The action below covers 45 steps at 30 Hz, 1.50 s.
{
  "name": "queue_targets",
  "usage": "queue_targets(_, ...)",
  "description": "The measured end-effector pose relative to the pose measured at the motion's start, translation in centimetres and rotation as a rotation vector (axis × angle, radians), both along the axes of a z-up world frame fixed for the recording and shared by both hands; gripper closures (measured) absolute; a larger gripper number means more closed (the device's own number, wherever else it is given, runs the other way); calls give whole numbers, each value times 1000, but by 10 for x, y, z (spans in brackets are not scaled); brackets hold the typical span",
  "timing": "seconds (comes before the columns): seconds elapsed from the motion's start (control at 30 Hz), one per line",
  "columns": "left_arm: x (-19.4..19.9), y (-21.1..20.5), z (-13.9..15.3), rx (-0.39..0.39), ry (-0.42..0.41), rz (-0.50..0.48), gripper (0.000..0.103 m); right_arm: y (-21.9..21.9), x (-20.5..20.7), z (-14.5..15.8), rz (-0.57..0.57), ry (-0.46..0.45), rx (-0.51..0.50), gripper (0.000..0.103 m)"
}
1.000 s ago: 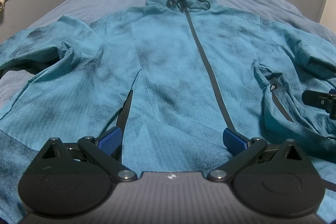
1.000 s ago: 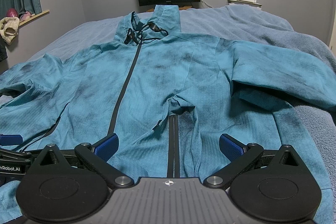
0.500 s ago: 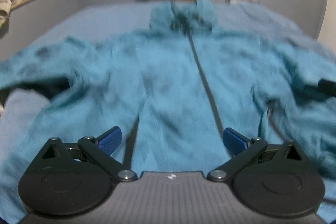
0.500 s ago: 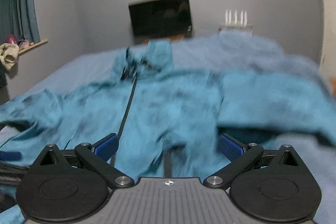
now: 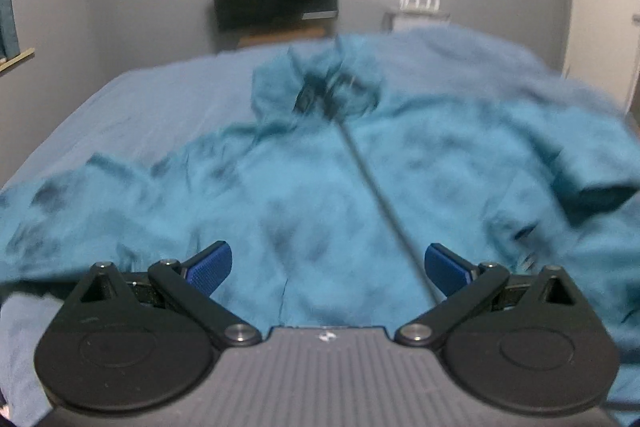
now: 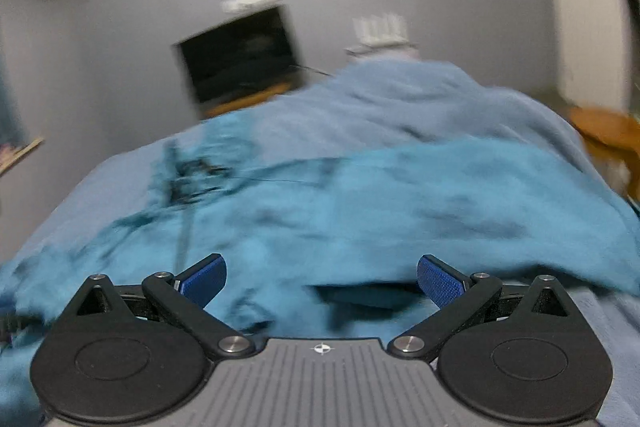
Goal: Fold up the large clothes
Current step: 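Grasp the teal jacket sleeve nearest the right tool with the right tool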
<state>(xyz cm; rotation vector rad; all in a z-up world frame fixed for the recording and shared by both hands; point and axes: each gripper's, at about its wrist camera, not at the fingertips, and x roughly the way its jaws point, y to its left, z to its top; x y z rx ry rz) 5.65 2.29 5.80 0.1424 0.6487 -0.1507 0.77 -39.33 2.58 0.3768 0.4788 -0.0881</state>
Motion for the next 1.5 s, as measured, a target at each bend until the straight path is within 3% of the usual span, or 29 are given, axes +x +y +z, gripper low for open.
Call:
queue_targets(0.13,-8,4,-42,-2,63,17,0,-67,-9,-14,-180,38,130,0)
queue_targets(0.23,-6,14,-68,-23,157,79,0,-111,-21,-29,-337,55,210,7)
queue_targets(0.4,4,29,-77,-115,211,97,0,-166,-46,-67,-526,68,380,21)
queue_targets(0.57,16,31,-80,-125,246,112,0,-187,-48,-113,-605,114,567,32)
queue_targets(0.67,21,32,-82,-127,252,114,0,-188,-51,-132,-641,78,666,32)
queue_targets(0.83,26,33,-85,-132,267,120,0,-199,-55,-146,-698,-29,719,33)
queue_targets(0.93,29,35,-88,-141,281,128,0,-209,-49,-152,-722,-88,730,37)
queue_targets(0.97,30,36,-88,-144,284,131,0,-212,-48,-154,-737,-111,739,46)
queue_targets(1.07,29,38,-87,-151,278,139,0,-215,-48,-139,-755,-170,715,84)
queue_targets(1.1,29,38,-87,-153,276,137,0,-215,-43,-126,-746,-187,675,89)
queue_targets(1.3,31,38,-87,-157,278,130,0,-181,-25,-28,-620,-304,386,94)
queue_targets(1.5,31,40,-87,-182,275,140,0,-100,29,82,-359,-424,131,96)
